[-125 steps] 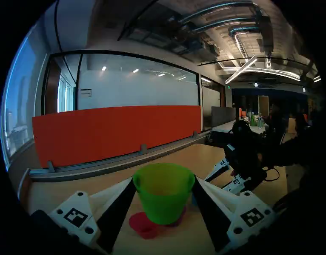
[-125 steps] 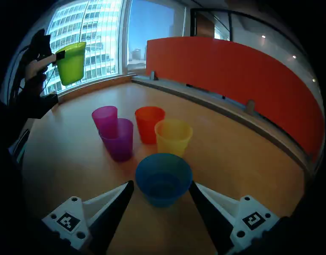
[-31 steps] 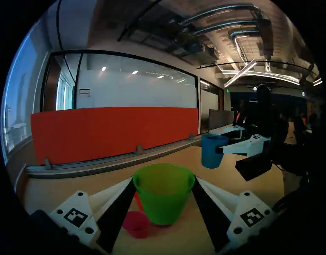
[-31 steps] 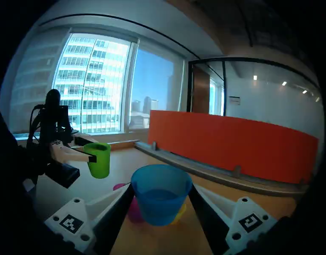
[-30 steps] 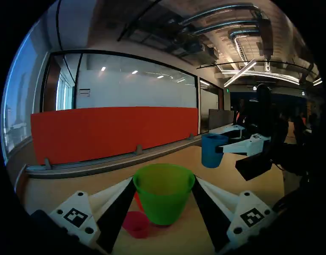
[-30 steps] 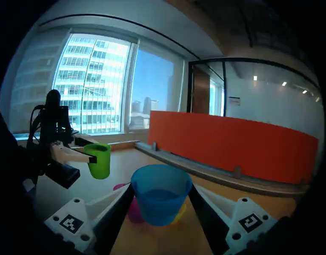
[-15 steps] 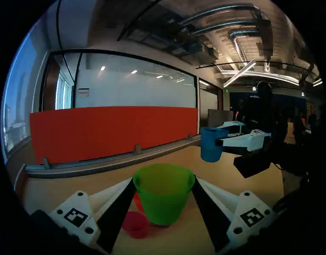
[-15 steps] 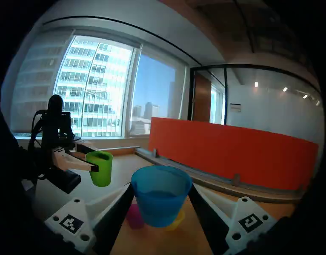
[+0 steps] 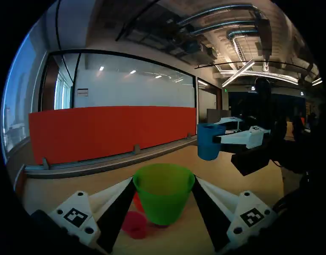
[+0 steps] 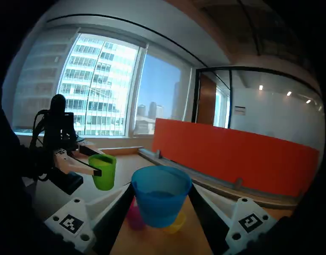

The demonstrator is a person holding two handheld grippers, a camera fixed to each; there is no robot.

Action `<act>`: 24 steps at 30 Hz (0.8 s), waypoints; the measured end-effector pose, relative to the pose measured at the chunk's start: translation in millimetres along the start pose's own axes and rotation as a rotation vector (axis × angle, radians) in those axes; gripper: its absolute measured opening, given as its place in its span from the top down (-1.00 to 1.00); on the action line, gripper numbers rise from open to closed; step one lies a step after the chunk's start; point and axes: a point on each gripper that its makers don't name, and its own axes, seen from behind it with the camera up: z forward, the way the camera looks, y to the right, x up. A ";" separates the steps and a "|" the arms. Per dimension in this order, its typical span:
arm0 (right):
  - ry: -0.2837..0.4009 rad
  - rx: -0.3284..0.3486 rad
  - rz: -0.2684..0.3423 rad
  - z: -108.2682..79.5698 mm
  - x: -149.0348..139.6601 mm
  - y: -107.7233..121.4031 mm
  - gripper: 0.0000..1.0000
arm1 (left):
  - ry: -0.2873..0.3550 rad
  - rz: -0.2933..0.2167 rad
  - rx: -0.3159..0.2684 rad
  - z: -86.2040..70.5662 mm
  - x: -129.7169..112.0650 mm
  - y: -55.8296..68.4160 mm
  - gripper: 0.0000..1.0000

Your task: Pour water

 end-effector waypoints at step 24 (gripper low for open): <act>0.026 0.065 -0.212 21.2 46.8 -9.2 -0.82 | 0.010 0.010 -0.025 3.1 4.0 11.9 -0.77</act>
